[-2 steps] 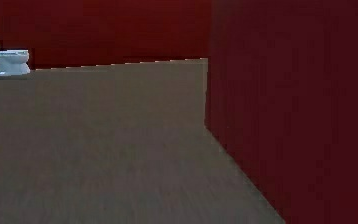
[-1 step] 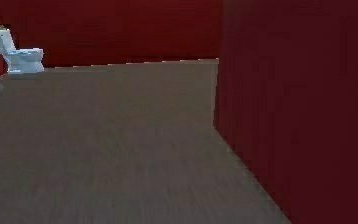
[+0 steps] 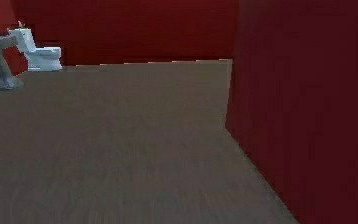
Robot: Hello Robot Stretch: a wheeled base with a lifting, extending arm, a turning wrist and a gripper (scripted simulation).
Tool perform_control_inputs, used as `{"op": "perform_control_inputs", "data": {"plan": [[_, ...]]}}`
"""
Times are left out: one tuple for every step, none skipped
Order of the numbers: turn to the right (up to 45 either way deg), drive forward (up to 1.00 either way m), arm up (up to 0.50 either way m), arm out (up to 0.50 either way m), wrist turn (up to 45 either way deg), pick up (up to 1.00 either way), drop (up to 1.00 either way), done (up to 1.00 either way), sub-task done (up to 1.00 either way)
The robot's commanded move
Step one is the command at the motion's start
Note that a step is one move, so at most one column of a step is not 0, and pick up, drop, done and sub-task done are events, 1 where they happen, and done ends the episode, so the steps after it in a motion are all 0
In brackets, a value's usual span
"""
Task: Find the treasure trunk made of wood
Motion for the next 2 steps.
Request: {"op": "perform_control_inputs", "data": {"plan": [[0.0, 1.0, 0.0, 0.0, 0.0, 0.0, 0.0, 0.0, 0.0], [0.0, 1.0, 0.0, 0.0, 0.0, 0.0, 0.0, 0.0, 0.0]]}}
